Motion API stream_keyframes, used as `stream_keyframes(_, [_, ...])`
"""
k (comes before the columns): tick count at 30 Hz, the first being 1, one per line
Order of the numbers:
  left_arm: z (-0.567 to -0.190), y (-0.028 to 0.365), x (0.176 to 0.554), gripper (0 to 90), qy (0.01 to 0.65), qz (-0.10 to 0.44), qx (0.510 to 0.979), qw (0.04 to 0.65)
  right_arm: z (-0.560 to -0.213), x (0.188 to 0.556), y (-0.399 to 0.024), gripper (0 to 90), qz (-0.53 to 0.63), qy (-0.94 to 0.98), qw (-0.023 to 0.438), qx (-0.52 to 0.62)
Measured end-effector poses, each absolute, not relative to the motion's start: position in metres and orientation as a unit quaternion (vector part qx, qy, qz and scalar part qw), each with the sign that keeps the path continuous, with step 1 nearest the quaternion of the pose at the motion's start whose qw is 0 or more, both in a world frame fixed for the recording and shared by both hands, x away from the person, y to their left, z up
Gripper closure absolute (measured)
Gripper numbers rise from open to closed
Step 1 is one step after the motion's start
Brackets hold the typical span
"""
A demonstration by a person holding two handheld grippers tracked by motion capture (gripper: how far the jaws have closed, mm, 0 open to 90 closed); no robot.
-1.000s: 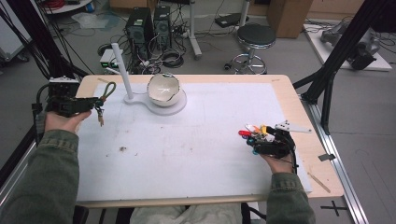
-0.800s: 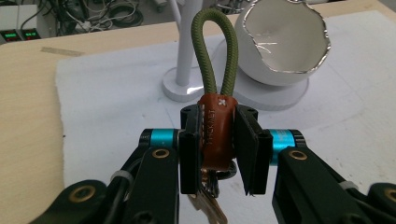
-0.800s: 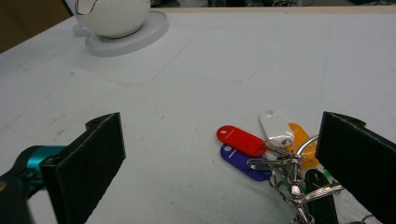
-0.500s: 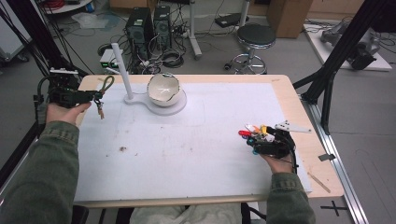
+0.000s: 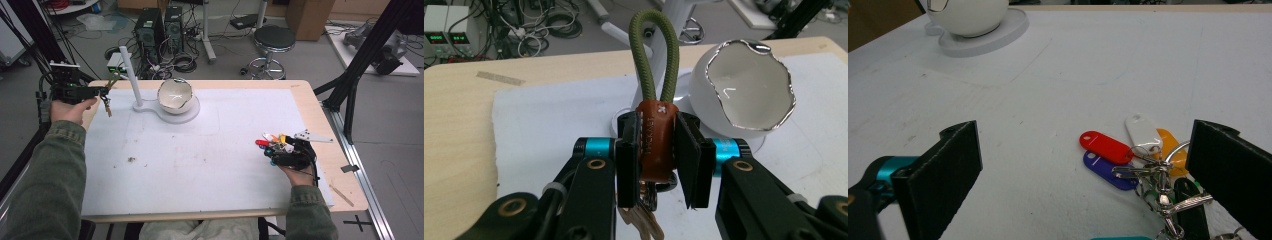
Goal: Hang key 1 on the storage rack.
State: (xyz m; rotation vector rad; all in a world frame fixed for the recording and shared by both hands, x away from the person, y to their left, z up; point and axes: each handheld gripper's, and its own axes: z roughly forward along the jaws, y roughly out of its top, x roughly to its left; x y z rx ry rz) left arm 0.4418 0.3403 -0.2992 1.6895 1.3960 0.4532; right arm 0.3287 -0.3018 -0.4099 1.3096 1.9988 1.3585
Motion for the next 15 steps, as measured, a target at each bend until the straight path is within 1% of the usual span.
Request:
stream_keyframes(9, [-0.308,0.352,0.458,72.2,0.586,0.175,0.661,0.436,-0.41,0.329,-0.302,0.8,0.482,0.714,0.193,0.47])
stream_keyframes(15, [-0.315,0.357,0.466,72.2,0.594,0.163,0.642,0.457,-0.411,0.329,-0.301,0.8,0.478,0.718,0.196,0.466])
